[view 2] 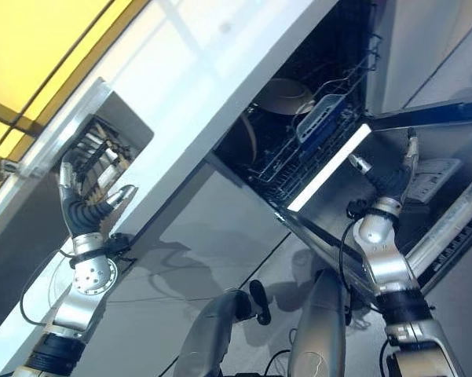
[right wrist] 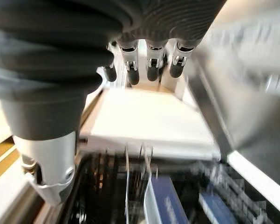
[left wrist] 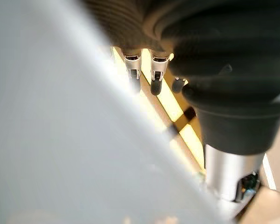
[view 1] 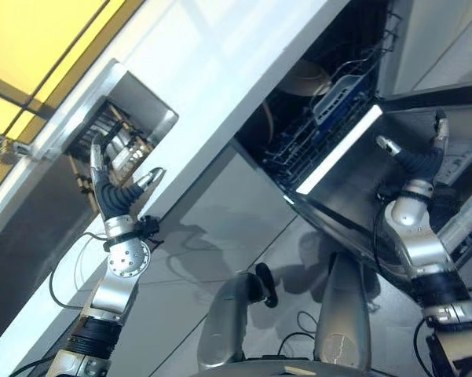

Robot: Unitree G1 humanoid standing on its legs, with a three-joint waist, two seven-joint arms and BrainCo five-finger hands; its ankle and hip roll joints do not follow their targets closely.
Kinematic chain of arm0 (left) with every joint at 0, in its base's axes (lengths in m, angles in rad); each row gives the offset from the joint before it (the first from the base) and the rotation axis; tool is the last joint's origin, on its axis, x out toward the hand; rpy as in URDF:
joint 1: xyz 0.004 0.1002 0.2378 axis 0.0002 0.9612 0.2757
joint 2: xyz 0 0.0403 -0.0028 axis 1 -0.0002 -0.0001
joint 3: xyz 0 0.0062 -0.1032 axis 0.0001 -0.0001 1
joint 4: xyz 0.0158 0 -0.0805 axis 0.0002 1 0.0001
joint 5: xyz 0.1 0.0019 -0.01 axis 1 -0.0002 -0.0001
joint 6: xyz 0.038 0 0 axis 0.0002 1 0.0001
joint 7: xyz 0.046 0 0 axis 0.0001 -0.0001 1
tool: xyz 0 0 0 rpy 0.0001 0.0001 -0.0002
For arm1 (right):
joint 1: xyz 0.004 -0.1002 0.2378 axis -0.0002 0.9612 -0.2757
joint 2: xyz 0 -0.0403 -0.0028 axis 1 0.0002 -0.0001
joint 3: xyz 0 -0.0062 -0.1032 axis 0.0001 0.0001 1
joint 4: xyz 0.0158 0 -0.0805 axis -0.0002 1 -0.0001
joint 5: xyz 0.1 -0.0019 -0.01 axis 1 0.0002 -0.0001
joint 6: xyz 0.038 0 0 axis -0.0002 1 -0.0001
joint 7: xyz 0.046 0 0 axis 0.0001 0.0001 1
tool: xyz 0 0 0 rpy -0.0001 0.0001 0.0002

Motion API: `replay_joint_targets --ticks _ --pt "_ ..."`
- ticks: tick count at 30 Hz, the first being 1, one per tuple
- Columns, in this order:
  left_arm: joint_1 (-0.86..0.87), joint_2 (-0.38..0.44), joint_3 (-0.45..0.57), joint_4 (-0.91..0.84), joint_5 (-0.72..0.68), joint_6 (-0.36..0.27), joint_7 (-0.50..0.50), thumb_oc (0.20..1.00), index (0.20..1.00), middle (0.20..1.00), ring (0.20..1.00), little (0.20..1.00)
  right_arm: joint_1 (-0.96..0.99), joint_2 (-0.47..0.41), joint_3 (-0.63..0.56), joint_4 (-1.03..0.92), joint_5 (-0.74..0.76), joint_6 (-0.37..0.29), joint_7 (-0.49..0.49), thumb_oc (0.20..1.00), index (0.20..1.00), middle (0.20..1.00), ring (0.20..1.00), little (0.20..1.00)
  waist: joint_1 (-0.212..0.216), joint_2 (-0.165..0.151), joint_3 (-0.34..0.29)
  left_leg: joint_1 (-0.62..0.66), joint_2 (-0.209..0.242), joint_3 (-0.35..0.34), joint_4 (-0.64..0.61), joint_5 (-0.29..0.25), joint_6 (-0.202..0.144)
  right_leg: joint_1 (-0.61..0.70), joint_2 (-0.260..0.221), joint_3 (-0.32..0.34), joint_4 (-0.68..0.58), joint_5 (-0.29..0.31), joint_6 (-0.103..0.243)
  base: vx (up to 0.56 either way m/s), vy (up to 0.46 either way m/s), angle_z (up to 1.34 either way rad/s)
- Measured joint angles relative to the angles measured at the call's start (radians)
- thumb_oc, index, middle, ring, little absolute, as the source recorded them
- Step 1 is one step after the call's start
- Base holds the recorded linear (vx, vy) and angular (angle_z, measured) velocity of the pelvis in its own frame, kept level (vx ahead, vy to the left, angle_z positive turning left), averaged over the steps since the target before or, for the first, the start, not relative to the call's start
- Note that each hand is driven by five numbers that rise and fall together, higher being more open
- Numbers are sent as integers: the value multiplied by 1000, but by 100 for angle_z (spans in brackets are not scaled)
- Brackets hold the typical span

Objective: Pick up plates and place into dishwasher.

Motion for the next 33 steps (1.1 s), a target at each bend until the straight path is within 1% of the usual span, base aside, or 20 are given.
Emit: replay_joint_targets --ticks 2,6,7,10,11,14,16,20,22,23,26,28,33 --pt "7 -15 2 1 0 1 4 1000 1000 1000 1000 1000 48 6 -53 -1 2 -23 -21 1000 1000 1000 1000 1000 -13 -4 3 36 7 14 -41 1 -1 27 15 -5 -47 22 -3 13 -28 -42" --pt "-1 -39 0 11 5 3 2 1000 1000 1000 1000 1000 127 7 -146 1 48 -68 -57 1000 1000 1000 1000 1000 -71 -11 8 108 17 41 -122 2 -1 72 36 -4 -131 60 0 38 -3 -40" --pt "-5 -43 -4 20 11 3 2 1000 1000 1000 1000 1000 134 11 -161 2 58 -77 -58 1000 1000 1000 1000 1000 -78 -12 8 133 18 54 -148 2 -1 84 37 -4 -155 73 -1 0 2 -51" --pt "-16 -61 -4 35 16 0 3 1000 1000 1000 1000 1000 192 22 -164 9 69 -94 -59 1000 1000 1000 1000 1000 -115 -10 7 179 19 84 -210 3 0 114 42 -9 -218 105 3 -20 -2 -44" --pt "-24 -64 -4 36 17 -3 5 1000 1000 1000 1000 1000 210 33 -164 21 72 -108 -60 1000 1000 1000 1000 1000 -132 -4 3 191 18 88 -223 4 0 116 44 -8 -234 112 5 -23 17 -39" --pt "-66 -67 -5 38 18 -16 9 1000 1000 1000 1000 1000 241 61 -164 37 104 -125 -62 1000 1000 1000 1000 1000 -161 2 -1 201 16 113 -258 18 0 113 45 -4 -272 135 10 -8 43 -31" --pt "-103 -67 -6 40 22 -25 9 1000 1000 1000 1000 1000 246 65 -163 66 131 -132 -60 1000 1000 1000 1000 1000 -178 7 -5 207 12 128 -277 34 1 110 41 -3 -288 147 15 -18 52 -23" --pt "-180 -66 -9 67 58 -45 31 1000 1000 1000 1000 1000 231 71 -152 161 238 -190 -22 1000 1000 1000 1000 1000 -186 20 -14 211 -14 156 -286 37 4 80 23 28 -278 150 31 -104 18 -15" --pt "-201 -63 -9 60 64 -45 45 1000 1000 1000 1000 1000 227 74 -139 187 294 -196 6 1000 1000 1000 1000 1000 -186 24 -18 174 -29 156 -256 29 9 37 6 45 -241 136 39 -127 -20 2" --pt "-215 -59 -9 59 77 -46 48 1000 1000 1000 1000 1000 224 84 -133 201 340 -214 37 1000 1000 1000 1000 1000 -183 26 -19 148 -32 155 -225 18 11 10 3 49 -215 126 38 -113 -21 8" --pt "-252 -58 -14 83 88 -43 48 1000 1000 1000 1000 1000 181 119 -97 276 474 -266 132 1000 1000 1000 1000 1000 -180 26 -19 81 -29 147 -127 -25 8 -50 -5 66 -137 96 35 -92 -31 6" --pt "-263 -54 -15 107 90 -36 50 1000 1000 1000 1000 1000 167 137 -77 308 525 -290 184 1000 1000 1000 1000 1000 -177 27 -19 51 -24 131 -69 -52 3 -79 -5 72 -94 81 32 -89 -51 5" --pt "-305 5 -15 104 90 -19 47 1000 1000 1000 1000 1000 142 135 -37 324 625 -313 322 1000 1000 1000 1000 1000 -171 28 -20 -51 -27 94 66 -94 3 -163 -20 92 24 40 25 -79 -34 13"
